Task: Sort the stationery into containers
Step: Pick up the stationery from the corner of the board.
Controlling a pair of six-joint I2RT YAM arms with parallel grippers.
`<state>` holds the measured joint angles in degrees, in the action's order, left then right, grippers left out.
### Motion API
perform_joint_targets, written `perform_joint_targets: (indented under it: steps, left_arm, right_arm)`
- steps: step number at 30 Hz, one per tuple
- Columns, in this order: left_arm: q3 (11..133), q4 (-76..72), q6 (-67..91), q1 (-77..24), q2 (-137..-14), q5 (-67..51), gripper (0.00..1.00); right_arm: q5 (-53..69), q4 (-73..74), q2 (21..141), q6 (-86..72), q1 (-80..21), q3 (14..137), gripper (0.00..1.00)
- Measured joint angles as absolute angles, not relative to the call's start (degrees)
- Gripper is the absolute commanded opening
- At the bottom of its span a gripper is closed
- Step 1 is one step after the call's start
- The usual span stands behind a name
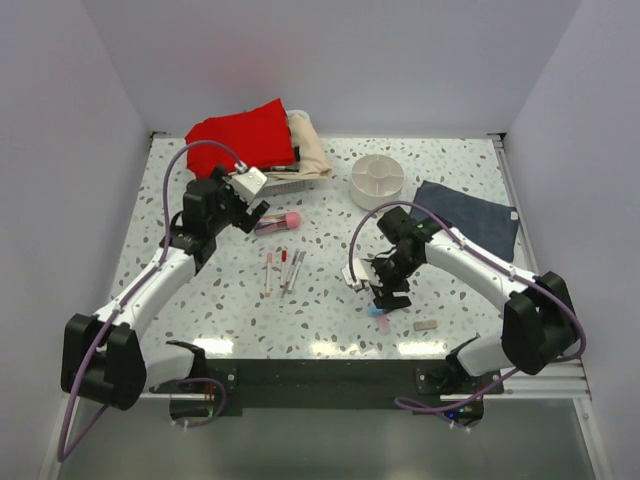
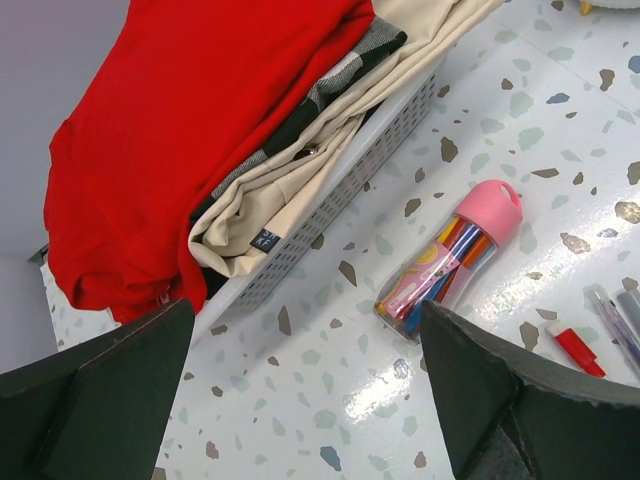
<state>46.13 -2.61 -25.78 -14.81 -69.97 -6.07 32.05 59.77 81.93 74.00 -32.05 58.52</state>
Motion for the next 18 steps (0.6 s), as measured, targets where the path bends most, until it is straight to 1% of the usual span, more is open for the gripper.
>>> perform_joint_targets:
  steps: [8,18]
  left_arm:
    - [46.0,-3.1,-24.6,-14.8,-69.3,-5.4,1.0]
    - [46.0,-3.7,-24.5,-14.8,-69.3,-5.1,1.0]
  right_arm:
    - [29.6,57.3,85.3,73.8,-32.8,57.9,0.68]
    - [25.2,48.7,84.6,65.3,-38.5,52.6,0.67]
